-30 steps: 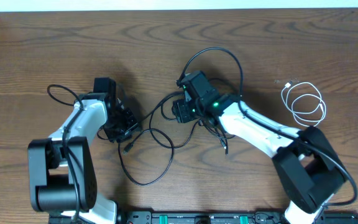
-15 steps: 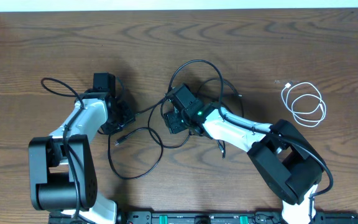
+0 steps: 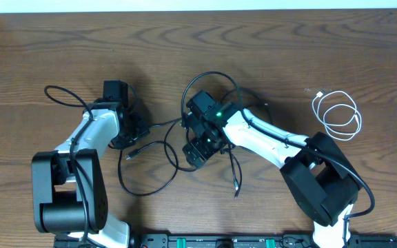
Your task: Untangle cables
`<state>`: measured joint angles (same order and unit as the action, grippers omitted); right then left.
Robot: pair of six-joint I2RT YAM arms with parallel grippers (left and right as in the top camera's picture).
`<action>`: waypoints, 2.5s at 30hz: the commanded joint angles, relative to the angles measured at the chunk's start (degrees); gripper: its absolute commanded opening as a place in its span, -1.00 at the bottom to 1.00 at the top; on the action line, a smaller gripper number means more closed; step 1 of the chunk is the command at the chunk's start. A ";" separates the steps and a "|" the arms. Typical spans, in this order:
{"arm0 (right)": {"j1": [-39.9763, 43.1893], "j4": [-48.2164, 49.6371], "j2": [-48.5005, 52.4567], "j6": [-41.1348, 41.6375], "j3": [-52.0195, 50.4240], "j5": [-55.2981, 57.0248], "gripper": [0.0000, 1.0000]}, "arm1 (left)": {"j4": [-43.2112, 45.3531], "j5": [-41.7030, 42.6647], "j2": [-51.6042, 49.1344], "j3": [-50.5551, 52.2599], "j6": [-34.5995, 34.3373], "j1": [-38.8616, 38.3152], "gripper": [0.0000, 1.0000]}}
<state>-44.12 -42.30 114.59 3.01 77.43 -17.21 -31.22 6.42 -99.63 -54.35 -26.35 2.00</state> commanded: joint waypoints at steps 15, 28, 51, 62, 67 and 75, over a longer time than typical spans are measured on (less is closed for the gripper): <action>-9.18 -2.01 -0.09 -22.60 1.22 11.06 0.98 | -0.61 -1.55 -0.68 -0.11 -0.50 2.23 0.04; -9.44 2.97 1.27 -22.64 -2.71 16.46 0.89 | -0.61 -1.53 -0.68 -0.11 -0.50 2.23 0.05; -10.16 0.70 1.31 -18.38 -1.53 6.36 -0.98 | -0.79 -3.48 -0.68 -0.11 -0.48 2.23 0.06; 0.17 7.02 -11.76 -5.01 2.82 -26.08 -0.98 | -0.79 -3.43 -0.68 -0.11 -0.50 2.23 0.06; 4.15 11.52 -16.59 1.53 2.82 -29.49 -0.98 | -0.79 -3.43 -0.68 -0.11 -0.52 2.23 0.06; 9.46 20.92 -27.58 4.87 2.82 -24.37 -0.98 | -0.87 -3.41 -0.68 -0.11 -1.16 2.23 0.07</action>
<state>-36.60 -24.21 93.21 4.05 79.48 -43.75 -31.73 4.08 -99.66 -54.35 -26.98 3.99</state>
